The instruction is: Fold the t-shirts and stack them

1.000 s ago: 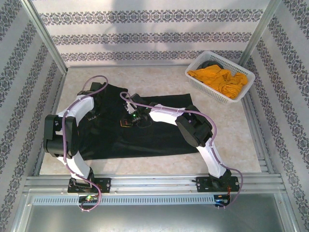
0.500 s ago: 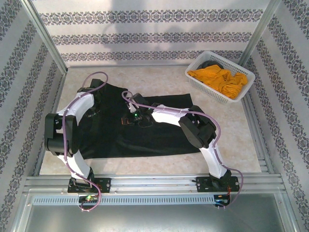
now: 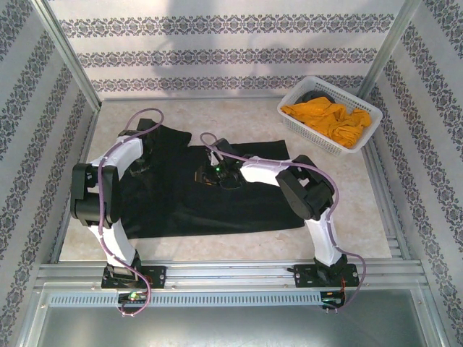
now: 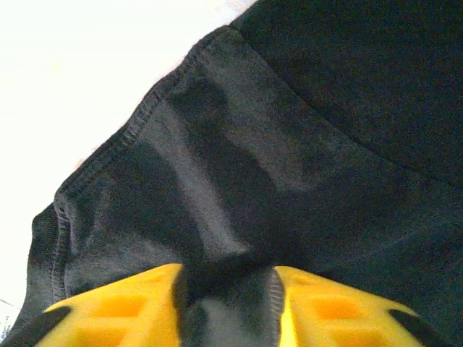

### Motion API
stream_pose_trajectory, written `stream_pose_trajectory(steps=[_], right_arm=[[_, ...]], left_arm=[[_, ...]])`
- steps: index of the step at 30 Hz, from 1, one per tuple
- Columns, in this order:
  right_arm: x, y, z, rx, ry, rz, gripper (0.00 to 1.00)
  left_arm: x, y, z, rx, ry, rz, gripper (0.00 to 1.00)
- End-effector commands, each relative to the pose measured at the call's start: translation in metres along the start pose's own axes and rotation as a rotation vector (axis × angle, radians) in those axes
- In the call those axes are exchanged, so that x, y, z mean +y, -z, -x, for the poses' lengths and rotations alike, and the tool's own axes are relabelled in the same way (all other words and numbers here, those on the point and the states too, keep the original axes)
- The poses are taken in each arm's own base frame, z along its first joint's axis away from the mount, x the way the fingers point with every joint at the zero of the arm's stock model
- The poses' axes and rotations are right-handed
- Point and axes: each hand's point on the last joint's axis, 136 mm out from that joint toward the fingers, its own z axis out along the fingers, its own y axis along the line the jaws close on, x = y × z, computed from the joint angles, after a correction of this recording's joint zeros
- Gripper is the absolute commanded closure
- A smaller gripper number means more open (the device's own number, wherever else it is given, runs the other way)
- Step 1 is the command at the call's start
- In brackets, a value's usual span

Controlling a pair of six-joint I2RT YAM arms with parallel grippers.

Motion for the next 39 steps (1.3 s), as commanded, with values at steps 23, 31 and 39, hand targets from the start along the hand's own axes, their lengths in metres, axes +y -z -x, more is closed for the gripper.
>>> stream_pose_trajectory(steps=[23, 31, 39], right_arm=[[-0.229, 0.178, -0.121, 0.133, -0.419, -0.608, 0.81], [-0.213, 0.158, -0.161, 0.293, -0.450, -0.588, 0.78], [-0.174, 0.150, -0.169, 0.364, -0.411, -0.523, 0.77]], left_arm=[[0.024, -0.038, -0.132, 0.359, 0.369, -0.093, 0.75], [0.060, -0.043, -0.128, 0.377, 0.408, -0.053, 0.75], [0.089, -0.039, -0.126, 0.364, 0.441, -0.032, 0.76]])
